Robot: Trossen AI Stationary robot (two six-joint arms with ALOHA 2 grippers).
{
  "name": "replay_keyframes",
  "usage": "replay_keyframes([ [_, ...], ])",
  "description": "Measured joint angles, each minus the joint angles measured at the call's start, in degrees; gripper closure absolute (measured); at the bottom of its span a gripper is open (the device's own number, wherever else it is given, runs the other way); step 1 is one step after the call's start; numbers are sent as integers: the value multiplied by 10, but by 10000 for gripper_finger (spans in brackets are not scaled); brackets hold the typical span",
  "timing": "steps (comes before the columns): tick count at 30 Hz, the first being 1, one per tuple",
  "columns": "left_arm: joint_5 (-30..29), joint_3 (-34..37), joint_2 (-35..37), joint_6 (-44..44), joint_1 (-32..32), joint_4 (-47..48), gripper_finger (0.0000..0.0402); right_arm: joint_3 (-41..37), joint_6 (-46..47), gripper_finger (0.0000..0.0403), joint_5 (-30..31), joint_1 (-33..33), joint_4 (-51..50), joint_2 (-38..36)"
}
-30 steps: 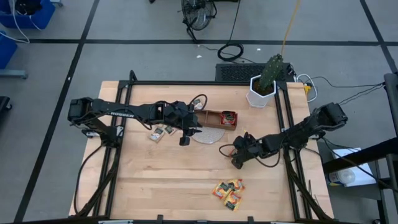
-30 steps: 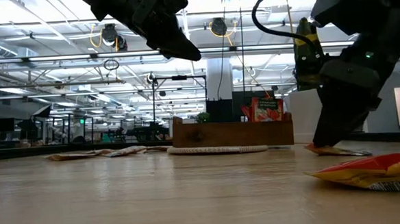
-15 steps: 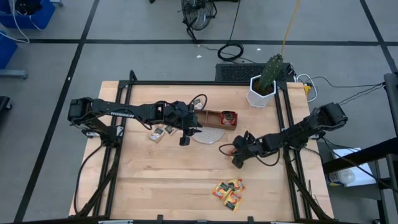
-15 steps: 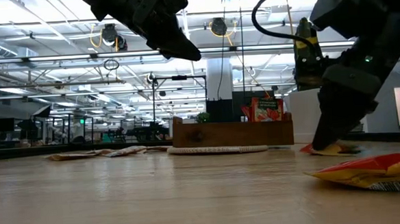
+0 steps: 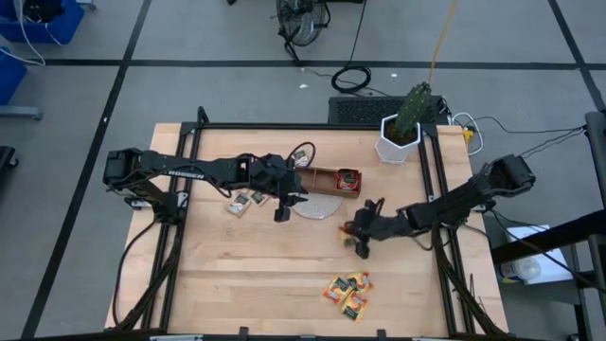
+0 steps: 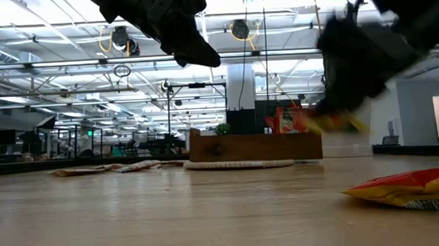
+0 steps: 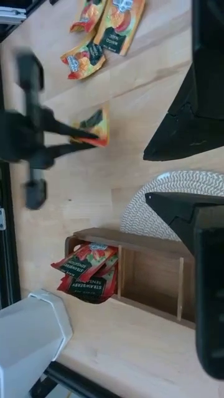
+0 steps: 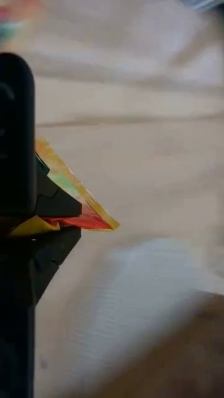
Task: Pick & Place Tea
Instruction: Put the orange tea bag into the middle section of the wood organizer
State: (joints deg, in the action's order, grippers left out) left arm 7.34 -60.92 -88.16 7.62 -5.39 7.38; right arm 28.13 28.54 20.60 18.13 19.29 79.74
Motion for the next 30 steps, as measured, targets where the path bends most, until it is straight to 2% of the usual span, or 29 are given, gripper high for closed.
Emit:
replay_keyframes([
  [6,0,0,0,-22,0,-29,305,0,-270,395,187,-5,186,-20],
  [8,0,0,0,-29,0,-54,305,1,-338,395,206,-16,255,-11],
  [11,1,0,0,-56,2,-103,305,0,-393,395,202,-39,313,8],
  [16,-2,0,0,-87,4,-167,304,1,-428,395,150,-78,402,54],
  [21,-7,-1,-7,-121,-5,-184,304,1,-474,396,144,-91,490,84],
  [26,-27,0,-34,-169,-15,-191,304,4,-506,396,123,-91,527,83],
  [30,-26,0,-57,-172,-18,-218,304,5,-508,396,111,-100,528,84],
])
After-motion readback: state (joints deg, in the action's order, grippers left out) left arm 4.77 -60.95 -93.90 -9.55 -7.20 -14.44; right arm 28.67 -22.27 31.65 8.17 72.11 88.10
